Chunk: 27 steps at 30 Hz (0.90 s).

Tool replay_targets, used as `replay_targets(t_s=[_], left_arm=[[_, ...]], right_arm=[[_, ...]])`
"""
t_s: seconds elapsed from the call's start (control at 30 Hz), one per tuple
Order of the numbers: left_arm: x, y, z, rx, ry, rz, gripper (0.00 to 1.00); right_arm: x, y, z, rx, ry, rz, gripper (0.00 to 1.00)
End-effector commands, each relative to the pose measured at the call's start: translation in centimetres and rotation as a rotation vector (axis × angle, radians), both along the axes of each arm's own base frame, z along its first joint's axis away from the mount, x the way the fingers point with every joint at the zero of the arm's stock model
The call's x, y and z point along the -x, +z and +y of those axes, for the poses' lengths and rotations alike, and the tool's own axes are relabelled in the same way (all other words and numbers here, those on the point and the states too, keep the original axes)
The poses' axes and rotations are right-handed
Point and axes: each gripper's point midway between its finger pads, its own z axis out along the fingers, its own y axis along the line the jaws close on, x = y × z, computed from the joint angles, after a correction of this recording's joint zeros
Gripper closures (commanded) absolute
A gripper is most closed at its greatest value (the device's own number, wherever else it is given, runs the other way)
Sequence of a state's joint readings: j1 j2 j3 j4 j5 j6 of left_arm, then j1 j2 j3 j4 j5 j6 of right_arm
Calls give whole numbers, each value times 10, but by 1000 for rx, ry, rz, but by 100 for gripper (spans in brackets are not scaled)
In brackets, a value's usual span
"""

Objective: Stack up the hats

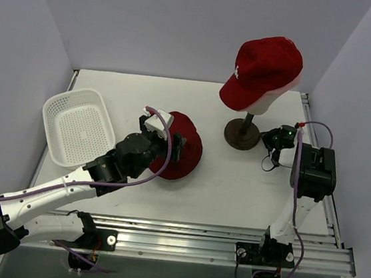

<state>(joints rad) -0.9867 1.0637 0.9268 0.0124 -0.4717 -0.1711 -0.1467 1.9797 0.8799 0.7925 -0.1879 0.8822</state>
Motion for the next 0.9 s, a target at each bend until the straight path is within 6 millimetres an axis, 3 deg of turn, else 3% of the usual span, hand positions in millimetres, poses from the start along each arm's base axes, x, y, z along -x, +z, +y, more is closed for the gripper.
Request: replay_targets(t_s=[0.0, 0.17, 0.4, 0.53, 0.57, 0.63, 0.67, 0.73, 0.8, 0.87], left_arm=[[-3, 17, 0, 47, 19, -44, 14], [-4, 16, 0, 45, 23, -45, 14], [-7, 16, -5, 42, 18, -42, 14], [-10, 44, -10, 57, 4, -64, 14], [-11, 63, -12, 74, -4, -79, 14], [-20, 73, -19, 80, -18, -75, 14], [-23, 87, -19, 82, -23, -68, 14], [-38, 89, -28, 71, -38, -43, 14], [-51, 105, -35, 75, -48, -40, 15], [-55, 114, -43, 54, -80, -49, 14]], right_arm=[[1, 24, 30, -27, 56, -58, 94], [9, 32, 50, -32, 75, -81, 94], [25, 41, 44, -27, 51, -87, 94], [31, 71, 29, 15, 45, -88, 94], [26, 103, 24, 50, 45, -143, 94], [33, 122, 7, 73, 13, -118, 94], [35, 153, -2, 108, -8, -164, 93], [40, 189, -22, 142, -54, -180, 91], [42, 243, -34, 187, -68, -238, 87], [43, 274, -49, 209, -88, -269, 84]])
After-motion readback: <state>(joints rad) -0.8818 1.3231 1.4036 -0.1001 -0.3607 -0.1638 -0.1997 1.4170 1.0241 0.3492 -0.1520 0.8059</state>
